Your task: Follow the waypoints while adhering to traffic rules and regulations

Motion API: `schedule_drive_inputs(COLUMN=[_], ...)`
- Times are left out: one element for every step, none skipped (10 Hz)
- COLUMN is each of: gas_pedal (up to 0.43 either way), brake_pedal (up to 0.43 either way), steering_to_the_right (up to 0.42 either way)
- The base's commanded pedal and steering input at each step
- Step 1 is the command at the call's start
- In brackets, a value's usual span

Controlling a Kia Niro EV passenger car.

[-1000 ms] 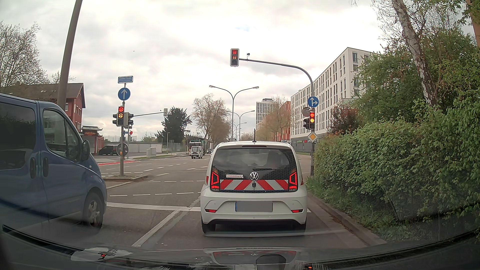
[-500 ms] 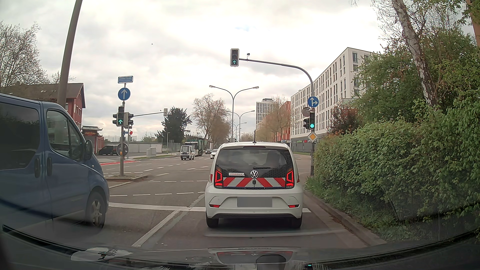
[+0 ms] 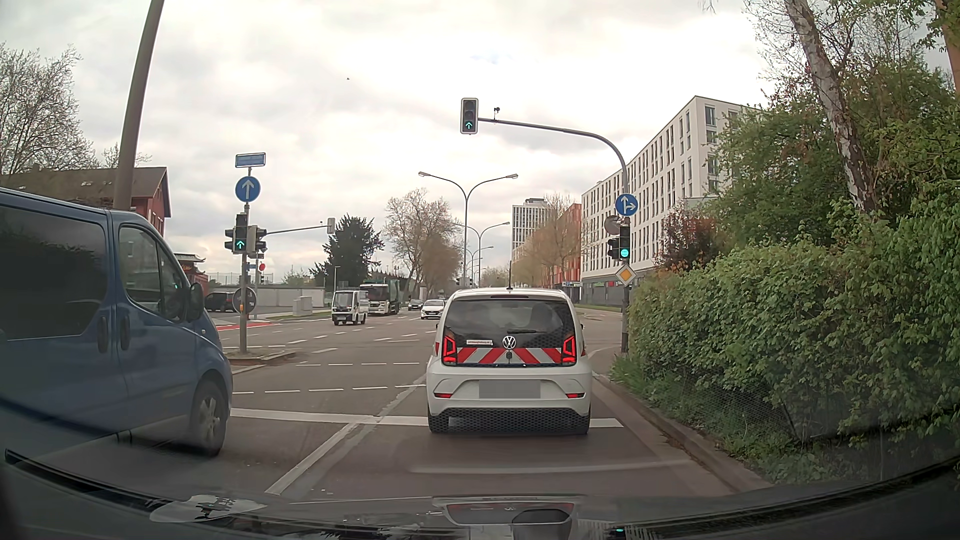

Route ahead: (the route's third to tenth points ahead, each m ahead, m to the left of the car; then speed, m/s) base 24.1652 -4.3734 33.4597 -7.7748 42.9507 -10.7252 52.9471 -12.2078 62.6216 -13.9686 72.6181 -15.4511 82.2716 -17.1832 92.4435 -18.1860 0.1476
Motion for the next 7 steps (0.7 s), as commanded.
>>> schedule_drive_inputs(gas_pedal=[0.209, 0.24, 0.26, 0.268, 0.287, 0.311, 0.339], brake_pedal=[0.0, 0.0, 0.0, 0.0, 0.0, 0.0, 0.0], steering_to_the_right=[-0.011, -0.014, -0.014, -0.014, -0.015, -0.015, -0.016])
